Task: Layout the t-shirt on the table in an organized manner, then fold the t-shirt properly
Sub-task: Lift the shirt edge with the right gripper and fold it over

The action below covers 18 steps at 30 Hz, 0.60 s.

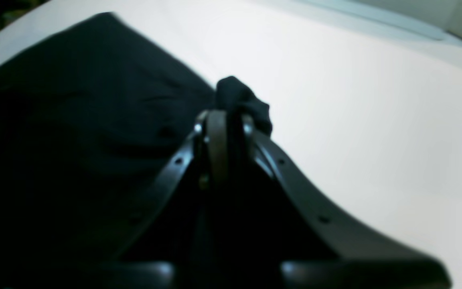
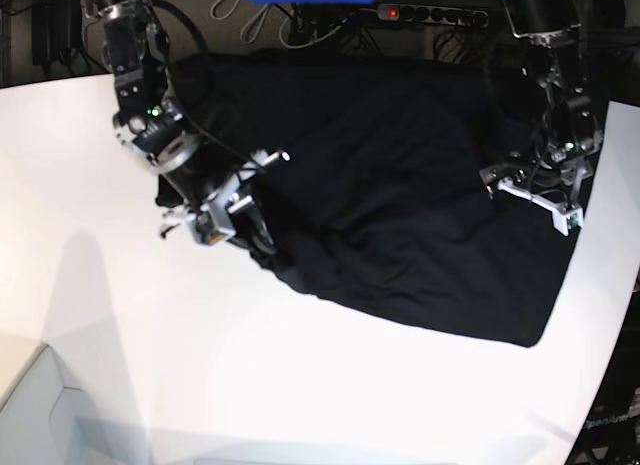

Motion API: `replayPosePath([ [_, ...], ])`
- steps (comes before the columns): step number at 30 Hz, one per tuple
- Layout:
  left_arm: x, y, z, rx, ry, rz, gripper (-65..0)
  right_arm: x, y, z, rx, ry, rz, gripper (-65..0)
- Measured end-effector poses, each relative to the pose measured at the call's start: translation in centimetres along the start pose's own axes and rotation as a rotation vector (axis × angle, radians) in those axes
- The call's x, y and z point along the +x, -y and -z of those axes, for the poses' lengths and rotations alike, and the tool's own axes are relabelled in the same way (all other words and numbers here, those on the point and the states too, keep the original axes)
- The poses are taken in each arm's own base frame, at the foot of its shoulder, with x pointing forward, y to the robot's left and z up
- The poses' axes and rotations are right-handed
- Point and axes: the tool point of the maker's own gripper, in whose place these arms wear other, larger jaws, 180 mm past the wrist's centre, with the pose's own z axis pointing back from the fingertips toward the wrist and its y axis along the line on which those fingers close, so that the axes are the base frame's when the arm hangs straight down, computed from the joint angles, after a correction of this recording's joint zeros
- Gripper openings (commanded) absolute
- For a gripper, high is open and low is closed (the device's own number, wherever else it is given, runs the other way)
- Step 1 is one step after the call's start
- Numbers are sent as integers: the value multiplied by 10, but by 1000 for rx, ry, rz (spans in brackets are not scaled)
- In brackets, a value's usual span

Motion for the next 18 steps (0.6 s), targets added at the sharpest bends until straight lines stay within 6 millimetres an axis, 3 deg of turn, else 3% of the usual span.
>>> replayPosePath([
  [3,0,0,0,0,0,0,0,-40,-35,-16,103,-126,-21,-644],
  [7,4,2,1,-3,0,-3,0,-78,-93,-42,321,-239,-94,-552],
  [10,5,2,1,-4,1,-4,0,-95,-123,-61,442,-290,-126,-477],
  [13,5,2,1,-4,1,-3,0,-103,-122,-69,462,-318,-144,-417],
  [18,4,4,1,-7,3,1,0,-99,-114,-68,452,-310,-166,-355],
])
